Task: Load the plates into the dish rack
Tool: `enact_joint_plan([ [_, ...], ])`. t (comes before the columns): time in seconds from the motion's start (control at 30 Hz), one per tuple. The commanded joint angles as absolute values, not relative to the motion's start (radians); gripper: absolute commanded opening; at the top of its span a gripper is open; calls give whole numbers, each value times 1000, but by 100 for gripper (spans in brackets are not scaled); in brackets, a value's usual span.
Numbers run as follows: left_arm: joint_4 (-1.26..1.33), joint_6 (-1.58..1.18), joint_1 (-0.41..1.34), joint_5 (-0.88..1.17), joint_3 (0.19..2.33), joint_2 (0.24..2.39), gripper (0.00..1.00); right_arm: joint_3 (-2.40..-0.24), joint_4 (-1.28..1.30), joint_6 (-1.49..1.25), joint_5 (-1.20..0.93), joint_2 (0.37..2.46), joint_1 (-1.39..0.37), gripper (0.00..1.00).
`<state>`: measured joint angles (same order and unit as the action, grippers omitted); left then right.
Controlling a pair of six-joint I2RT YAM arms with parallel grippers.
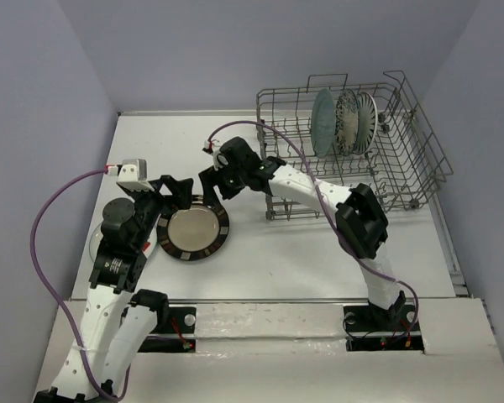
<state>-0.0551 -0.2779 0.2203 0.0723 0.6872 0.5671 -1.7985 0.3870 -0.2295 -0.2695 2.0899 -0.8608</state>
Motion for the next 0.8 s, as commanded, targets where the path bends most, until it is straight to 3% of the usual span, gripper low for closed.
enact_joint_plan([
  [0.0, -26, -278, 218, 66, 727, 557, 99, -1914, 509, -158, -308, 2164, -861, 81],
  [0.2, -26, -275, 235, 71, 727, 560, 99, -1965, 512, -167, -235, 2272, -861, 81],
  [0.43, -26, -275, 244, 77, 727, 563, 99, -1988, 512, -172, -324, 2353, -861, 81],
  [0.57, -25, -276, 245, 78, 726, 563, 99, -1947, 503, -196, -376, 2370, -848, 67],
  [0.7, -25, -276, 245, 81, 726, 560, 99, -1830, 426, -218, -390, 2326, -828, 38],
  [0.77, -25, -276, 247, 78, 726, 560, 99, -1778, 416, -216, -361, 2298, -828, 29],
])
